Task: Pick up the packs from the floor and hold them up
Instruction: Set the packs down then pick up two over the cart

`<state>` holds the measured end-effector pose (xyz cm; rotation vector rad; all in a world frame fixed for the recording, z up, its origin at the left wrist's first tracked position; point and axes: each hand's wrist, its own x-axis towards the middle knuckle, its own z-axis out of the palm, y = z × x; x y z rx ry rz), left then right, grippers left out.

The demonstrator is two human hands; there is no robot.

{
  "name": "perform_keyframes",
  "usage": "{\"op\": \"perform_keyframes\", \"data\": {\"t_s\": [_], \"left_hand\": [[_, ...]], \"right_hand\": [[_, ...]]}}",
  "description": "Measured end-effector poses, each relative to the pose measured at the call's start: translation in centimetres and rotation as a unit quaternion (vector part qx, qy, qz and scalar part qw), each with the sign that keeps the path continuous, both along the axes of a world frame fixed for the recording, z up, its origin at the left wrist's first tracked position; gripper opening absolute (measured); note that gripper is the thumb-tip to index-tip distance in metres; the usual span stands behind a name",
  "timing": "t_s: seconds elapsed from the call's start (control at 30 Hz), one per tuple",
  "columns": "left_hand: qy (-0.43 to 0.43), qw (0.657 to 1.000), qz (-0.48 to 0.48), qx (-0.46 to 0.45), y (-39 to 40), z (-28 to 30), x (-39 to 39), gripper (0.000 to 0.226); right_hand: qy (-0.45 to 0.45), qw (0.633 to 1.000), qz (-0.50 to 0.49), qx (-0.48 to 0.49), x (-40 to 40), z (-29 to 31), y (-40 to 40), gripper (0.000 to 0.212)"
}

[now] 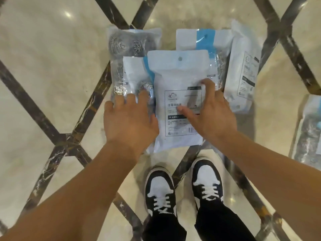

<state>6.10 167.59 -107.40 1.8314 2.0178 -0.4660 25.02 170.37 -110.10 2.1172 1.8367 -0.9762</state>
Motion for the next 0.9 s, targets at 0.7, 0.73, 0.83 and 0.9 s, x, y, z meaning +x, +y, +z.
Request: {"op": "perform_keyframes", "data": {"t_s": [0.7, 0.73, 0.83, 0.9], "left_hand": [[-0.322, 0.813, 0.484, 0.042, 1.4, -5.0, 4.4, 0.053], [-0.329, 0.814, 0.475, 0.048, 1.2, -5.0, 4.5, 0.043], [-0.353, 0.812, 0.457, 0.084, 0.5, -5.0, 4.4, 0.029], [-0.347, 0.817, 0.45, 0.1, 0.4, -4.3, 3.9, 0.041]], "right_hand": [[0.204, 0.947, -0.248, 0.018, 5.1, -0.6, 1.6, 0.061], [0.207, 0.946, -0.249, 0.023, 5.0, -0.6, 1.4, 0.061], [0.217, 0.944, -0.246, 0.038, 4.6, -0.3, 1.1, 0.057], [0.22, 0.94, -0.255, 0.044, 4.5, 0.3, 1.1, 0.057]]}}
